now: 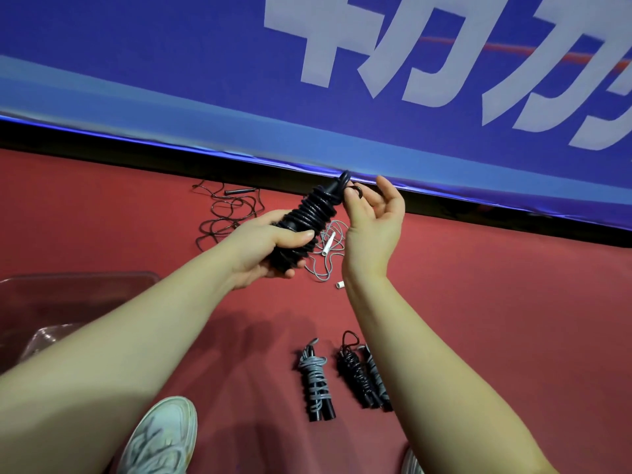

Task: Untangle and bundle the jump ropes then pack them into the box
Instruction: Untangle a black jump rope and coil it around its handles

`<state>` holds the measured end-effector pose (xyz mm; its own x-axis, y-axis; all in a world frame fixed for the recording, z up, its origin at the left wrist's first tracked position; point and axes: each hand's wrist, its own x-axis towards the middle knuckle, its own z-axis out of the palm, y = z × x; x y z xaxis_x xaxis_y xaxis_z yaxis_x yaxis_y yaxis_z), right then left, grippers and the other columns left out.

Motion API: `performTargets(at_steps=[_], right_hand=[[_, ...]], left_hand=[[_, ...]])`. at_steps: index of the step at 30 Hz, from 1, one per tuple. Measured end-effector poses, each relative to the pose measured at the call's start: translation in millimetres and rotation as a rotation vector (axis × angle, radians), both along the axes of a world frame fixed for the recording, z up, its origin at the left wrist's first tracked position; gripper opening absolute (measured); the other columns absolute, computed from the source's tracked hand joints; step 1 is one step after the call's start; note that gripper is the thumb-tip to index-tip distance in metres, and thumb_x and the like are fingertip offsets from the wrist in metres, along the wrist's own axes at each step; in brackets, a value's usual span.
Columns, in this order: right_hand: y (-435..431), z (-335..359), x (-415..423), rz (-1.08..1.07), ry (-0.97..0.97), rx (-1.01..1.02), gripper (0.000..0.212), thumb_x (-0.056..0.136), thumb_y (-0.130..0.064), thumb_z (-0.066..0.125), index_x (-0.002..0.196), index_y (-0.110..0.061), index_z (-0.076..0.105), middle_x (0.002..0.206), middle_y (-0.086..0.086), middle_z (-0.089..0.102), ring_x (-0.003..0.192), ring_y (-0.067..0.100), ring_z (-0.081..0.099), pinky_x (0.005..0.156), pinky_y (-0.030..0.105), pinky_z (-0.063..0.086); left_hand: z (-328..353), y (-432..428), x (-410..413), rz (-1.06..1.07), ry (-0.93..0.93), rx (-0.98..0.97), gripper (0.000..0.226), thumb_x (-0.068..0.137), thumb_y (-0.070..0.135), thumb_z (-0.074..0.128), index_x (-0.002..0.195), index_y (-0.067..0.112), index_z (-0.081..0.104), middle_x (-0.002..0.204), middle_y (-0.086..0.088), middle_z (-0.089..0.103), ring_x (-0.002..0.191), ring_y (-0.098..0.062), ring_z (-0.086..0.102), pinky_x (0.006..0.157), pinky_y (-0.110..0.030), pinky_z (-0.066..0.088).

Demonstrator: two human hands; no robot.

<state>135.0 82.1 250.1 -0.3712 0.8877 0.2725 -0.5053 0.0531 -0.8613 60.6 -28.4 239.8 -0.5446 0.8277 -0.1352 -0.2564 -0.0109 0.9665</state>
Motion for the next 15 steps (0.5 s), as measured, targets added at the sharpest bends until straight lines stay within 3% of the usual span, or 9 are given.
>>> performTargets(at_steps=[4, 9, 11, 15], right_hand=[[7.8, -4.5, -2.7, 0.058, -0.025, -0.024, 0.012, 0.086, -0.002, 0.064, 0.091, -0.013, 0.065, 0.089, 0.003, 0.068, 0.088, 0.015, 0.065, 0.084, 0.026, 0.054], [10.2, -14.3, -7.5, 0.169, 0.016, -0.226, 0.011, 0.09, -0.008, 0.06, 0.097, -0.013, 0.067, 0.091, 0.006, 0.068, 0.074, 0.011, 0.06, 0.077, 0.024, 0.05], [15.4, -15.1, -5.2, 0.212, -0.021, -0.146, 0.016, 0.092, -0.005, 0.056, 0.1, -0.012, 0.068, 0.086, 0.002, 0.068, 0.067, 0.006, 0.058, 0.072, 0.02, 0.049], [27.7, -12.5, 6.0, 0.235, -0.203, 0.136, 0.024, 0.093, -0.005, 0.055, 0.114, -0.01, 0.063, 0.092, 0.003, 0.069, 0.074, 0.008, 0.061, 0.077, 0.023, 0.049]], left_hand=[[-4.5, -2.2, -0.6, 0.006, -0.037, -0.002, 0.016, 0.085, 0.007, 0.064, 0.096, 0.017, 0.06, 0.074, -0.006, 0.065, 0.06, -0.021, 0.059, 0.051, -0.027, 0.047], [-4.1, 2.2, 4.0, -0.015, -0.058, 0.022, 0.025, 0.071, 0.012, 0.069, 0.095, 0.017, 0.06, 0.078, -0.008, 0.065, 0.062, -0.023, 0.059, 0.049, -0.027, 0.047], [-3.3, 0.8, 1.9, -0.022, -0.06, 0.029, 0.027, 0.07, 0.013, 0.068, 0.095, 0.017, 0.059, 0.08, -0.008, 0.064, 0.062, -0.022, 0.059, 0.049, -0.027, 0.047], [-0.7, -6.0, -6.8, -0.062, -0.038, -0.014, 0.028, 0.07, 0.012, 0.069, 0.095, 0.017, 0.059, 0.08, -0.009, 0.063, 0.061, -0.022, 0.059, 0.05, -0.026, 0.047]])
